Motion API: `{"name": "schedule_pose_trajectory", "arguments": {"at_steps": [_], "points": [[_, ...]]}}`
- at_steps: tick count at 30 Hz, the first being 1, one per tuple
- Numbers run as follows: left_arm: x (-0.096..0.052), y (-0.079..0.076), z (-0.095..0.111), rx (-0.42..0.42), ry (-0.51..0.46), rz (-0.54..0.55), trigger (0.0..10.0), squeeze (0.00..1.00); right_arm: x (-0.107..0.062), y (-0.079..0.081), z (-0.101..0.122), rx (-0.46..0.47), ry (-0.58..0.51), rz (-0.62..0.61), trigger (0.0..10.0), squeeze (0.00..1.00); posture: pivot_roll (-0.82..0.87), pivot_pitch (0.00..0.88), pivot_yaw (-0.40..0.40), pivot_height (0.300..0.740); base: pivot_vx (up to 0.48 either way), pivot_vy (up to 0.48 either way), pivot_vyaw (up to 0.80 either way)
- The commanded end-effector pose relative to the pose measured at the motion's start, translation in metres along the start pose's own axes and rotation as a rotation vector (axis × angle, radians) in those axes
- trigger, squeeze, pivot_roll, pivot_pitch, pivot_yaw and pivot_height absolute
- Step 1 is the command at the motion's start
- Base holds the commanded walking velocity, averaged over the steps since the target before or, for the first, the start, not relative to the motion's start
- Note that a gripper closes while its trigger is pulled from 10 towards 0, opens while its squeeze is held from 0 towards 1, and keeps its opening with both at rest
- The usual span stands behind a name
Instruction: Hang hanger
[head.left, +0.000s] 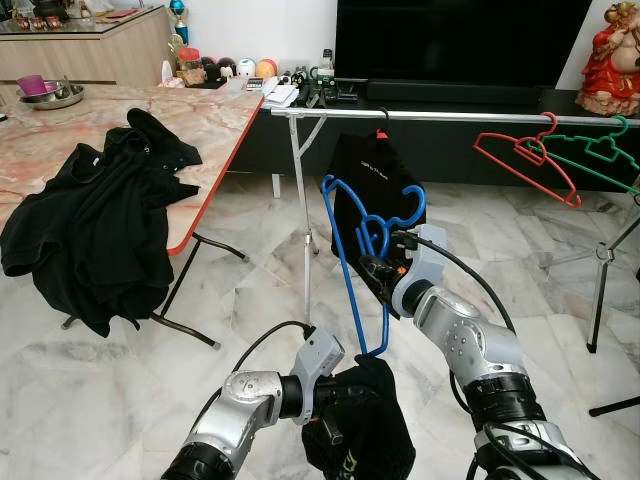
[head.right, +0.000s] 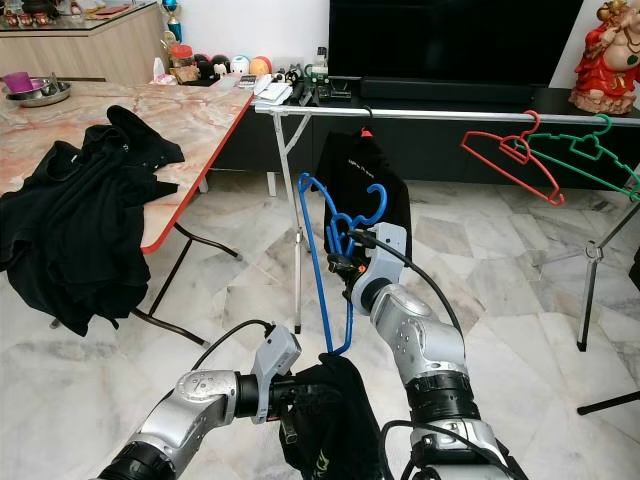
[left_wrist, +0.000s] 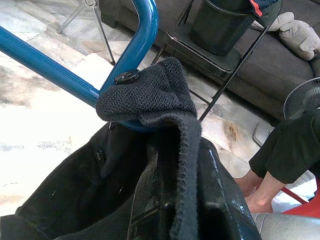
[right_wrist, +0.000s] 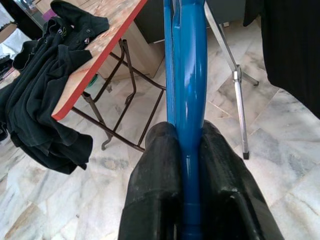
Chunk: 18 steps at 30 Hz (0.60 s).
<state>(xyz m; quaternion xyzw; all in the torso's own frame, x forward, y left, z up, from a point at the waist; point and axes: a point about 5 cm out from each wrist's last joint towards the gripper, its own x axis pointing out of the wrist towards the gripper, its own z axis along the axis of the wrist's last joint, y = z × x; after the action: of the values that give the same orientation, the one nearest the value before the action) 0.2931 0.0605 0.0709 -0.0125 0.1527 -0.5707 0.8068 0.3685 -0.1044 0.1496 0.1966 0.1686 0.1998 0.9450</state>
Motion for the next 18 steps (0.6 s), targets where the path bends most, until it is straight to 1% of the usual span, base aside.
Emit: {"name": "schedule_pose_trajectory", "arguments": {"at_steps": [1,7,8,9,10,18], "points": [[0.0,0.002,0.003,0.012,0.0,-0.004,0.0,0.0,-0.001,0.001,0.008,-0.006,-0.03,0.003,10.0,0.0,0.0,0.024,-0.036,0.74,0.0,0.0,0.0],[0.0,0.002,0.003,0.011,-0.001,-0.005,0.0,0.0,-0.001,0.0,0.007,-0.007,-0.029,0.001,10.0,0.0,0.0,0.025,-0.036,0.74,0.0,0.0,0.0],[0.0,0.002,0.02,-0.016,-0.099,-0.02,0.0,0.0,-0.011,-0.034,-0.026,-0.151,0.088,-0.121,10.0,0.0,0.01,0.046,-0.033,0.74,0.0,0.0,0.0],[-0.001,0.002,0.025,-0.023,-0.126,-0.025,0.0,0.0,-0.015,-0.043,-0.035,-0.193,0.124,-0.151,10.0,0.0,0.01,0.046,-0.033,0.74,0.0,0.0,0.0],[-0.001,0.002,0.027,-0.026,-0.139,-0.027,0.0,0.0,-0.017,-0.048,-0.04,-0.215,0.143,-0.165,10.0,0.0,0.01,0.046,-0.033,0.74,0.0,0.0,0.0],[-0.001,0.001,0.024,-0.023,-0.122,-0.024,0.0,0.0,-0.016,-0.048,-0.042,-0.224,0.144,-0.163,10.0,0.0,0.01,0.049,-0.033,0.74,0.0,0.0,0.0]]}}
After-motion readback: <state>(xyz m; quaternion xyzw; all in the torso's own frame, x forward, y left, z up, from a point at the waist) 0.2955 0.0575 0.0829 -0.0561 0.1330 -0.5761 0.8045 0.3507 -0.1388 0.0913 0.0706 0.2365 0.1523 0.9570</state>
